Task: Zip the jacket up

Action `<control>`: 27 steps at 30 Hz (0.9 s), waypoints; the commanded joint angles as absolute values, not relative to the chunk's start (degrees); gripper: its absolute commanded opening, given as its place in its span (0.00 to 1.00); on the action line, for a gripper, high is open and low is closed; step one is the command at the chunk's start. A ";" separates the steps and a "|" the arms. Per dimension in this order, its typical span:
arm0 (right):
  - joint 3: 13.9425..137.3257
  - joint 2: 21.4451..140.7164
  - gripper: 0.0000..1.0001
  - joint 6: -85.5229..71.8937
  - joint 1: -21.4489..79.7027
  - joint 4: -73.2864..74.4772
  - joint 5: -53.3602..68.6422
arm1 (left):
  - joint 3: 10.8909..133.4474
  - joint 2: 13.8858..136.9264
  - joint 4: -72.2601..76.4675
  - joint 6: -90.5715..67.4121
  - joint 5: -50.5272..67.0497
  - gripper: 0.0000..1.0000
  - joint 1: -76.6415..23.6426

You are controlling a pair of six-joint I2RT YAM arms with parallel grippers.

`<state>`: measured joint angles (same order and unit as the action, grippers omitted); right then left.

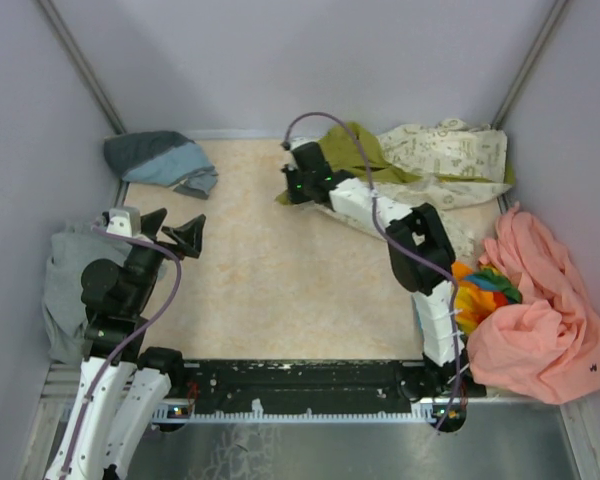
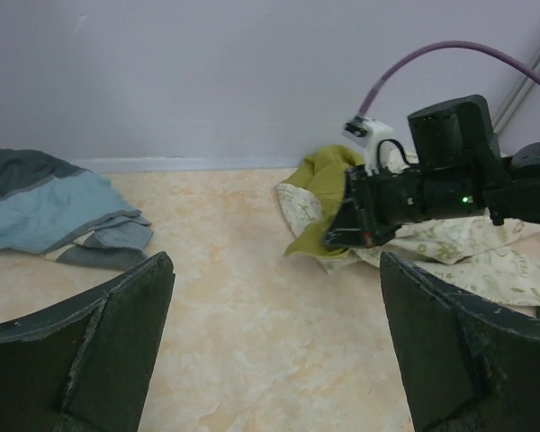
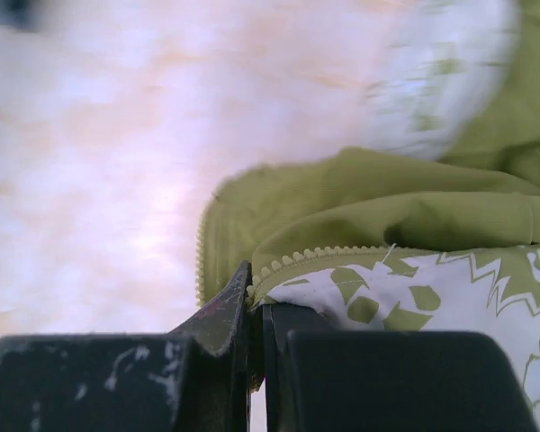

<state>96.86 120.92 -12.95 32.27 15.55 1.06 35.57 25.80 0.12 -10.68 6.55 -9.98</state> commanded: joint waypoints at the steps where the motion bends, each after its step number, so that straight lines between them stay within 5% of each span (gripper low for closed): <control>1: 107.01 123.34 0.00 -17.03 41.61 14.39 5.78 | 34.88 25.16 2.51 -10.90 7.97 1.00 -9.67; 3: 112.67 125.19 0.04 -14.72 45.01 16.86 10.53 | 34.85 25.15 2.56 -10.98 8.21 1.00 -9.71; 7: 121.10 125.68 0.39 -6.91 49.30 25.12 11.43 | 34.80 25.19 2.63 -11.08 8.45 1.00 -9.70; 12: 112.70 117.11 0.76 0.28 46.84 28.26 -1.13 | 34.76 25.48 2.68 -11.07 9.11 1.00 -9.67; 27: 72.89 101.59 0.85 -1.65 27.14 20.82 -5.37 | 37.86 38.06 -1.08 -24.82 22.40 1.00 -9.76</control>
<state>77.95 105.60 -1.06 26.48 24.12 -5.58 35.81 32.82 0.80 -16.86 14.06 -9.98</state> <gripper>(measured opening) 0.851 0.998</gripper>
